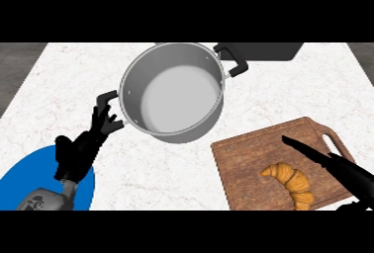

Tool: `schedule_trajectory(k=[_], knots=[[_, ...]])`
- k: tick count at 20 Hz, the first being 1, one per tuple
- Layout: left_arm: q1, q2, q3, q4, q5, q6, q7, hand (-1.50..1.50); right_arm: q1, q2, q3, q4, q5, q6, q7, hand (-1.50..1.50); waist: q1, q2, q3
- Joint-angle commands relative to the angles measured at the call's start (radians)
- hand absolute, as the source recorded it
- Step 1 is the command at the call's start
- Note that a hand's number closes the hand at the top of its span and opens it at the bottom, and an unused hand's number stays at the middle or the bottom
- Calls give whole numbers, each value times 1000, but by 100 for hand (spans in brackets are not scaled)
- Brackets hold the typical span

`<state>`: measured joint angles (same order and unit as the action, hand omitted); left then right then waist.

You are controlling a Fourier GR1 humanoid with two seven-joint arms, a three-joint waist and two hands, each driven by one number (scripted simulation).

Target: Pick the croissant from the cutting board and place it in the pot

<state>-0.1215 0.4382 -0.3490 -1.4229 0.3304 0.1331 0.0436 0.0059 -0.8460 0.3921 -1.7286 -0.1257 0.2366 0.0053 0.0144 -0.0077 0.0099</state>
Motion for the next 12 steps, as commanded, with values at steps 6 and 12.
schedule_trajectory(k=[6, 12], knots=[[-16, -45, 0, 57, -11, -61, 54, 0, -35, 92, -59, 242, 112, 12, -205, -150, -16, 9, -9], [21, -65, -4, 30, -31, -53, 56, 0, -69, 140, -89, 419, 47, 139, -352, -150, -9, 11, -9]])
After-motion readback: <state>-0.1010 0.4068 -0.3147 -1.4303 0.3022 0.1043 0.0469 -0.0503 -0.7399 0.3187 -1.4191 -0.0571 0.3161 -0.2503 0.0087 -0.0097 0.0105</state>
